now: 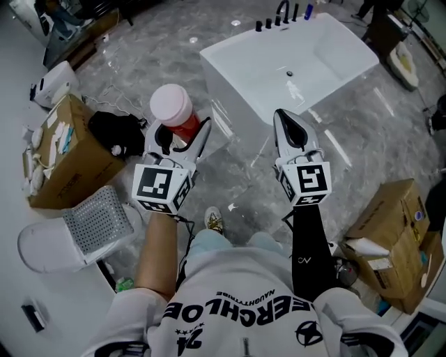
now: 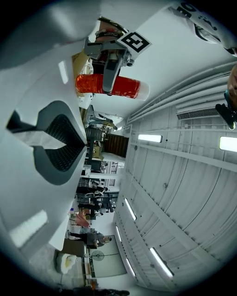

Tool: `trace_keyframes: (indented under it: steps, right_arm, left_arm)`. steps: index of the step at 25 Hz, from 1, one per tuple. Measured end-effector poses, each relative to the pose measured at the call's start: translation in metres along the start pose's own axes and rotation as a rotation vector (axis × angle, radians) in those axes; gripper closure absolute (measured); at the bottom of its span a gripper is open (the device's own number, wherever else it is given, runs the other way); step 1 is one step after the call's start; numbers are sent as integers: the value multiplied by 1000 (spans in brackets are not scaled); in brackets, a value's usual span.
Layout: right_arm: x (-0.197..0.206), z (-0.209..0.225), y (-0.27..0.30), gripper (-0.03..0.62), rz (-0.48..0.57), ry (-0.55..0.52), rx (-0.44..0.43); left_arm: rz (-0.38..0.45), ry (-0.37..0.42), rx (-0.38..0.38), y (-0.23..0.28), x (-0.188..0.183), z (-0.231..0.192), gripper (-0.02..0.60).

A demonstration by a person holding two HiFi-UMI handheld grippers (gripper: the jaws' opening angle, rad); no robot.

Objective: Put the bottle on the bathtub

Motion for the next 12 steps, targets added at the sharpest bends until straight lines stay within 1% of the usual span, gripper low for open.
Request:
trace_keyframes:
  steps: [5, 9, 12]
  right_arm:
    - [-15, -36, 58, 563, -10, -8, 34]
    - [-22, -54, 92, 563, -26, -19, 57]
    - [-26, -65, 108, 562, -36, -33, 55]
  left_arm:
    - [9, -1, 67, 9, -6, -67, 180]
    - [16, -15, 106, 16, -8, -104, 180]
    - [13, -22, 122, 18, -7, -122, 181]
Point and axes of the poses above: the fingertips, and each gripper's own axes: y forward along the fingers, z to its right, x out of its underside, the point moved 10 cm from there along -y, backward along the fingers, and after that the axes turned 8 degrees about -y, right-handed, at the moved point
